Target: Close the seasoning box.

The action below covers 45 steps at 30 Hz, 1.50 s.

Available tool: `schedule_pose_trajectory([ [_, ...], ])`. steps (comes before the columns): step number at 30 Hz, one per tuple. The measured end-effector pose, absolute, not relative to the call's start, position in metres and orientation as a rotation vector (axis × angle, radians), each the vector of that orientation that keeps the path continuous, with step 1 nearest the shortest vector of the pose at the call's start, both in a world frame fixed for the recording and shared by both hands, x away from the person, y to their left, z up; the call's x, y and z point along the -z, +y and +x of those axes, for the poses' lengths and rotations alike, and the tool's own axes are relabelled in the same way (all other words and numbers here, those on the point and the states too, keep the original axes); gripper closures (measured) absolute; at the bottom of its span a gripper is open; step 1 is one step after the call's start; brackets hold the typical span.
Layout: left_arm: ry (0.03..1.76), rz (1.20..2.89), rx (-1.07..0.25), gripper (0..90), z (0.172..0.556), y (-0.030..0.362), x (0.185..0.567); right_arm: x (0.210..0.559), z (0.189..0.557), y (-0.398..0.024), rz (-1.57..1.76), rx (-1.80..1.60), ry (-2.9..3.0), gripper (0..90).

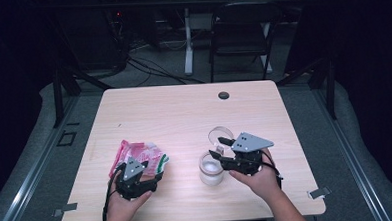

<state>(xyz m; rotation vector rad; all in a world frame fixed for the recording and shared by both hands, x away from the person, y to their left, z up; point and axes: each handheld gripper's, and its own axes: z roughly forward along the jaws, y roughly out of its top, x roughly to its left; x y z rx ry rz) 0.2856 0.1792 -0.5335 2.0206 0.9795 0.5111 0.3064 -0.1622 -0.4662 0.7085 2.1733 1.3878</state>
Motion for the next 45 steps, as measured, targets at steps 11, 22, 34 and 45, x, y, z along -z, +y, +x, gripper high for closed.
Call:
schedule_pose_trajectory([
  [11,0.927,2.044,-0.508,34.9,0.28,0.169,0.531,0.466,0.306,-0.162,0.706,-1.385,2.174,48.8],
  [22,0.882,2.058,-0.508,35.1,0.273,0.158,0.529,0.466,0.305,-0.162,0.704,-1.393,2.168,48.8],
  [34,0.88,2.043,-0.506,35.1,0.272,0.158,0.527,0.46,0.304,-0.165,0.716,-1.388,2.162,52.2],
  [45,0.885,2.028,-0.484,36.1,0.273,0.159,0.526,0.451,0.305,-0.18,0.761,-1.395,2.14,58.6],
])
